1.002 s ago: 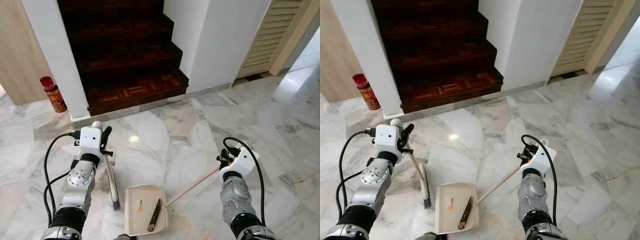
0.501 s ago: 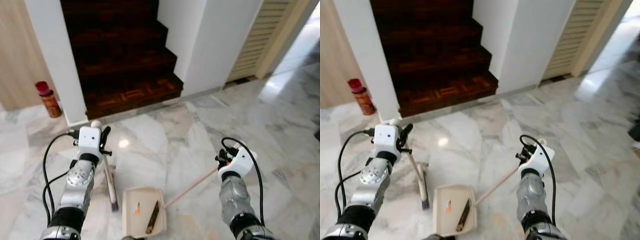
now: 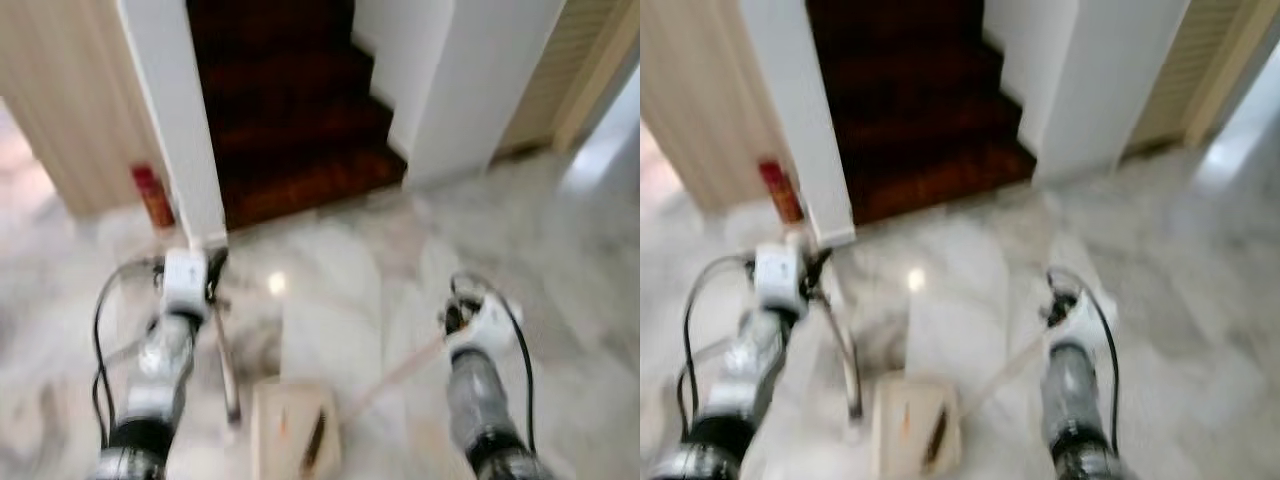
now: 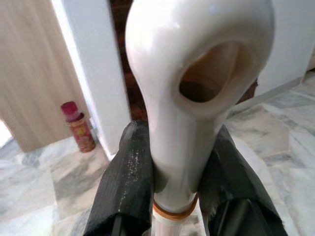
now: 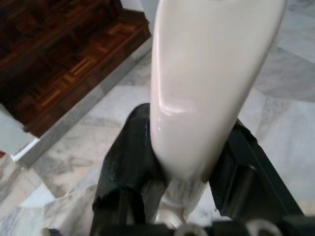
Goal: Sweep floor
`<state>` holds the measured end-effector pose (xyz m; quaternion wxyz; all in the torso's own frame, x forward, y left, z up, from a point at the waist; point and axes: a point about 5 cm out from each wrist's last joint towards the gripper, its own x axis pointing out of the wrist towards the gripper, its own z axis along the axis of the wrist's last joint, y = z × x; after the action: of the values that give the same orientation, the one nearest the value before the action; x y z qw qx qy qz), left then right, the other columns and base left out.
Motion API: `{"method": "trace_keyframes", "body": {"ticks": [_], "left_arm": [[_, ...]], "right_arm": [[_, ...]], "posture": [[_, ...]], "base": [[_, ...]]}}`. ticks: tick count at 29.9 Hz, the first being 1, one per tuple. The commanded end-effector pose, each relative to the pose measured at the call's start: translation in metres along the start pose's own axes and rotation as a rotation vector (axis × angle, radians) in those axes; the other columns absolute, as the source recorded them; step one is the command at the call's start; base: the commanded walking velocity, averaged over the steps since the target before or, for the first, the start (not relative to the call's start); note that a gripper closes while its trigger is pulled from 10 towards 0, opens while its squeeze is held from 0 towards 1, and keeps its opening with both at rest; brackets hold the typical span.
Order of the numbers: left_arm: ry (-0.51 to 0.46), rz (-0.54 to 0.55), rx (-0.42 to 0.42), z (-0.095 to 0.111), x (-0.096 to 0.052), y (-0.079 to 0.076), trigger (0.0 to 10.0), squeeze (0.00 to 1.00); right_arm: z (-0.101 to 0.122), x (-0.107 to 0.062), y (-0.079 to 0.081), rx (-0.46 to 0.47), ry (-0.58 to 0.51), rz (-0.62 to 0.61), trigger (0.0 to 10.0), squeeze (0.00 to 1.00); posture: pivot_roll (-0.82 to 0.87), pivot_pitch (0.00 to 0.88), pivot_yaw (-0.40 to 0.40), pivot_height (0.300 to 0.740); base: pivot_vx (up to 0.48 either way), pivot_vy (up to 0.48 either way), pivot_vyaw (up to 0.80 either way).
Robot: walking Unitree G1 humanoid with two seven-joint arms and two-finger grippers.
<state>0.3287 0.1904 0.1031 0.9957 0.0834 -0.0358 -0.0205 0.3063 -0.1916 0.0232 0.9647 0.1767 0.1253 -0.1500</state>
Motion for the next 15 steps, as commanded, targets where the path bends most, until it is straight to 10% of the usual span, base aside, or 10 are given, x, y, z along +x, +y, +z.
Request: {"method": "trace_keyframes", "body": {"ticks": [1,15], "left_arm": [[-0.034,0.015,0.007,0.0072,0.0011,0.0069,10.0,0.0],[-0.036,0.014,0.01,0.0082,0.0017,0.0076,10.0,0.0]], "right_arm": [[0.0078,0.003,0.0093,0.013,-0.031,0.024,10.0,0.0],[0.0073,0.0033,0.0122,0.015,-0.026,0.036,10.0,0.0]], "posture": [[-0.06,0.048,-0.06,0.74],[-0.05,0.045,-0.06,0.74]], "base": [[0.0,0.345,0.0],[0.0,0.345,0.0]]}}
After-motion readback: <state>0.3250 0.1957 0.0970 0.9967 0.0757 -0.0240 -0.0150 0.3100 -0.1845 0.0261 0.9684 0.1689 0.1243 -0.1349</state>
